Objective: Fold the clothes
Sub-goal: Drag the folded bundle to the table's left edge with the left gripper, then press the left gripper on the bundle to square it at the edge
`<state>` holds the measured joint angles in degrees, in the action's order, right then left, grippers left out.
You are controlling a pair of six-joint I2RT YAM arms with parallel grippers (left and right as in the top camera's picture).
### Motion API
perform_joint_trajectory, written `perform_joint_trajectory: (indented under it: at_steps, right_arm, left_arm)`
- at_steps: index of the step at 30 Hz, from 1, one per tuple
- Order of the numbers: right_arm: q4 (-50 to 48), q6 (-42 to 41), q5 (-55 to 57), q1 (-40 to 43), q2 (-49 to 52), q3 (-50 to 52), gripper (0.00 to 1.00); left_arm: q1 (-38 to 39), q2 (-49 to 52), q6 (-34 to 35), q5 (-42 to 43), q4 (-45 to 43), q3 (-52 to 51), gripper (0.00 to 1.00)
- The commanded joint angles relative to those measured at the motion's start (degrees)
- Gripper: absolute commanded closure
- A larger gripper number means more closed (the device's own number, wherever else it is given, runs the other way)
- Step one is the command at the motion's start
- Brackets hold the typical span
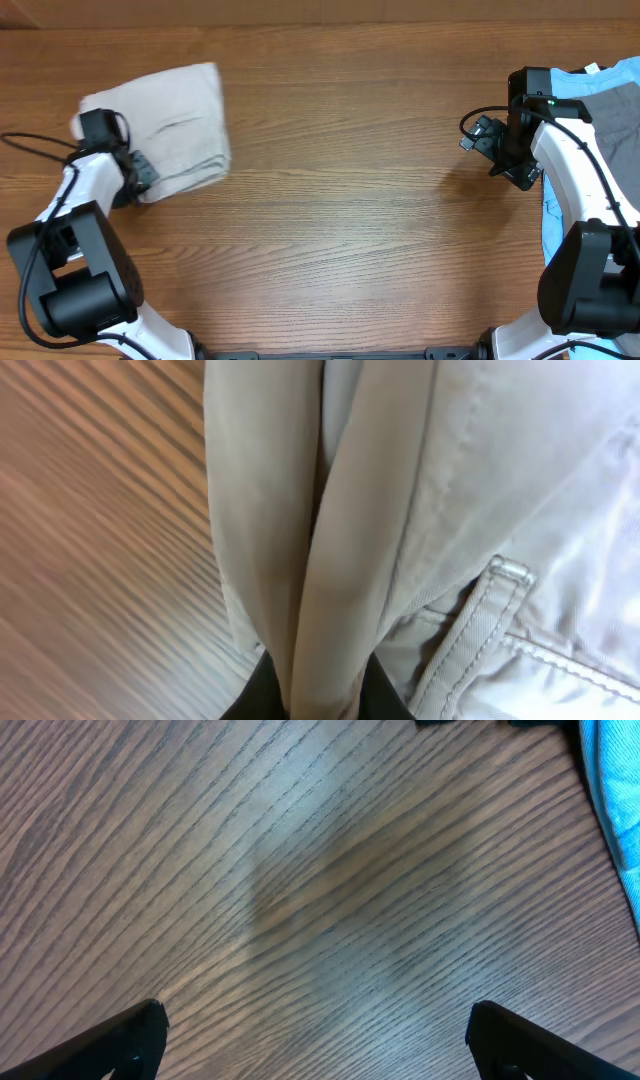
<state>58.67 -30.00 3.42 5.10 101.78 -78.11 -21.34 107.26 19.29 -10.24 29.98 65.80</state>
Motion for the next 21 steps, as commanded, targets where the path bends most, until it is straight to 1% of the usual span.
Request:
perform_joint_trajectory:
  at_steps: [1,5,7,8,9,11,13,15,16,19,21]
  right_arm:
    - [-0.11,-0.20,0.57,-0.11,-0.74,-0.61,0.00]
    - [-0.11,-0.22,0.59,-0.11,-0.74,-0.61,0.00]
    - [-0.11,-0.22,0.59,-0.11,-0.74,-0.61,0.00]
    - [-0.11,-0.22,0.59,-0.11,-0.74,-0.61,0.00]
    - [-0.11,-0.20,0.59,-0.11,-0.74,-0.61,0.00]
    - [-0.11,-0.22,0.59,-0.11,-0.74,-0.61,0.00]
    - [-0.11,-0.22,0.57,-0.11,-0.74,-0.61,0.00]
    - [-0.11,-0.22,0.59,-0.11,-0.74,-0.61,0.00]
    - [-0.11,-0.20,0.59,-0.11,-0.74,-0.61,0.00]
    - [-0.11,-0.22,0.59,-0.11,-0.74,-0.61,0.00]
    - [-0.11,-0.22,0.59,-0.11,-0.74,-0.61,0.00]
  left_arm:
    - [-2.08,1.05,-3.69,-6.97,-2.86,-0.57,0.89]
    - [-2.89,1.05,-6.36,-8.20,-6.95,-0.59,0.83]
    - [-2.97,1.05,-8.39,-8.35,-8.70,-0.59,0.76]
    - [-2.97,1.05,-9.77,-8.52,-9.57,-0.59,0.74]
    - [-2.97,1.05,-10.47,-9.07,-10.16,-0.57,0.70]
    - [-3.02,1.05,-10.51,-11.37,-10.62,-0.31,0.51]
    - [-3.02,0.92,-10.51,-12.96,-10.19,0.61,0.46]
    - [-2.99,0.22,-10.27,-13.31,-7.63,2.45,0.38]
    - [-2.95,-0.31,-9.16,-13.27,-5.62,3.74,0.35]
    - [-2.67,-2.49,-2.19,-12.39,1.86,7.91,0.34]
    - [-2.25,-4.24,1.77,-8.92,5.29,10.19,0.36]
